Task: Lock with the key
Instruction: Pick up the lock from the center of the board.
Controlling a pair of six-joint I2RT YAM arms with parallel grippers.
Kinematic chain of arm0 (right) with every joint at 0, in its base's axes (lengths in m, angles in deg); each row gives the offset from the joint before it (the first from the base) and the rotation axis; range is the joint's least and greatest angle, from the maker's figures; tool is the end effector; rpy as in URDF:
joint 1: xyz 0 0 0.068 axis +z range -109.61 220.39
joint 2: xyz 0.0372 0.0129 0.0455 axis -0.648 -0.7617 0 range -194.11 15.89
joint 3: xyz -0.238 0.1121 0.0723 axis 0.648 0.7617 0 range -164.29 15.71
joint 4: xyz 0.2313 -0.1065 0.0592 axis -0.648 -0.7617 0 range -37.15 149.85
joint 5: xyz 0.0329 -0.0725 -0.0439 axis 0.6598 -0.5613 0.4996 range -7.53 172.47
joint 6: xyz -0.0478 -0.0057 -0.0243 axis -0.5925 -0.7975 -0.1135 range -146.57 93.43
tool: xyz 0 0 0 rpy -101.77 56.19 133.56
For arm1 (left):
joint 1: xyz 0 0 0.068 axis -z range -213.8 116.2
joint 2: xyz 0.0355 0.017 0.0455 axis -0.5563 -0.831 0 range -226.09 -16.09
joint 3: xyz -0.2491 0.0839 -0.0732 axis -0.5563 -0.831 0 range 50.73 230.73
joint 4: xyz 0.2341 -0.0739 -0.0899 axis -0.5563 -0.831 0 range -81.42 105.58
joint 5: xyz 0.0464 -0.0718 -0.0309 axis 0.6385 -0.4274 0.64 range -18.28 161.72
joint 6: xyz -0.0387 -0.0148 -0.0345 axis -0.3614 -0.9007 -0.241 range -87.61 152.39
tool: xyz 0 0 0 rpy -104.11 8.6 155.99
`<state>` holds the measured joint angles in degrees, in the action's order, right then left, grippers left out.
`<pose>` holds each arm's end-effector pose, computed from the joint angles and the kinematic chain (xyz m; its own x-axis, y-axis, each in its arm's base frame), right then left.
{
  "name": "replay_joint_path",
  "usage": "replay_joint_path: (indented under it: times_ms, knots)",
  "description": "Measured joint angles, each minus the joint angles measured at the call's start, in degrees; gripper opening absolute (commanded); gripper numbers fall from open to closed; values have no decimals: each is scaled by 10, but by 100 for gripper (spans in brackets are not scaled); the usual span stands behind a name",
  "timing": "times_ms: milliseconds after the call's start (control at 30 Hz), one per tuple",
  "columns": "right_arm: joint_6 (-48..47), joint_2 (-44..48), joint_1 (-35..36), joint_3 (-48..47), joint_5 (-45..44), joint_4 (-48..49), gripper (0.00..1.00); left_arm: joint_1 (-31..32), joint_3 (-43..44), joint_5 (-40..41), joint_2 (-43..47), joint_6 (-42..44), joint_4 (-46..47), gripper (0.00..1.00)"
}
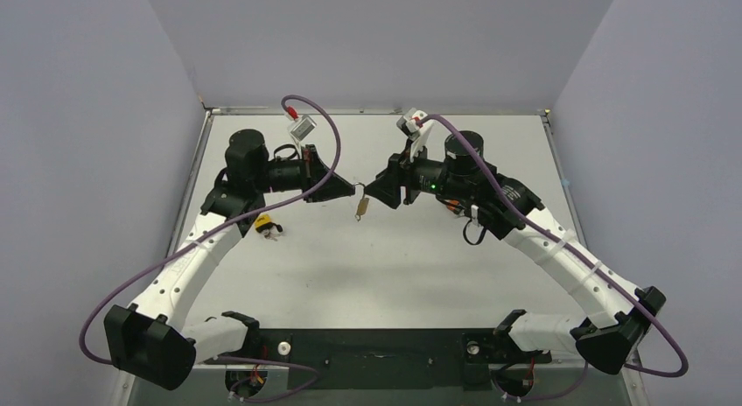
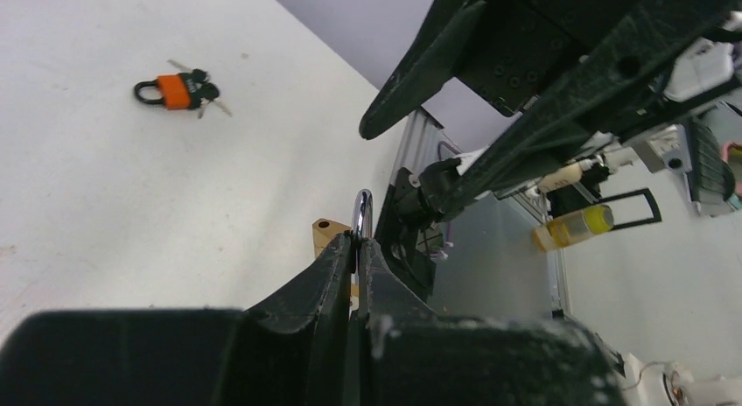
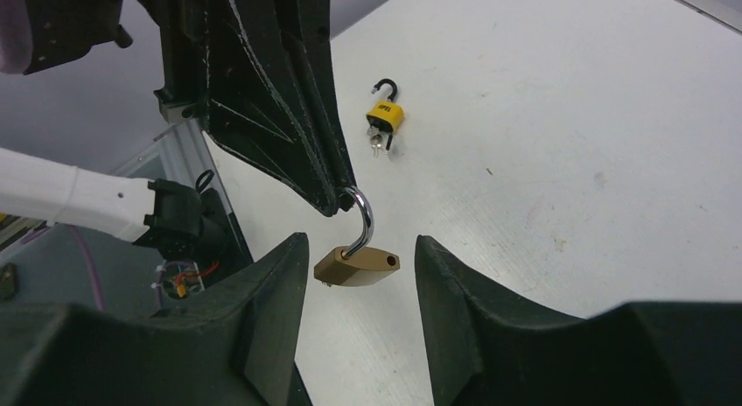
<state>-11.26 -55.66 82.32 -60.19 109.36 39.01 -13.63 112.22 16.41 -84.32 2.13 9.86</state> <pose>0.1958 0.1975 0.4123 -0.4461 -0.0844 -0.8910 -0.8303 0.4106 0.3768 0.2382 -0.1187 0.3692 -0.6535 -0.0656 -0.7541 0.7184 0.2598 -0.6452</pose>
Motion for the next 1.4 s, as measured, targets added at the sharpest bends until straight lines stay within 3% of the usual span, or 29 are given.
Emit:
replay_joint_path:
  times_ms: [300,767,967,1067,1100,1167,1400]
  knots:
    - [-8,17,0,-26,76,-38,33,29,22,-70,31,-32,46,0]
    - [3,31,20,-35,114,-48,0,61,38,-94,31,-36,55,0]
    - [11,40,21,-35,115,-49,0,65,49,-97,27,-33,54,0]
    - [24,45,24,-35,102,-47,0,66,62,-92,25,-24,37,17]
    - [33,47,25,-35,93,-45,0,67,67,-85,24,-20,31,28]
    - [49,54,28,-35,67,-45,0,68,77,-63,25,-10,20,33]
    - [141,74,26,-40,-42,-26,0,68,81,27,56,15,7,39]
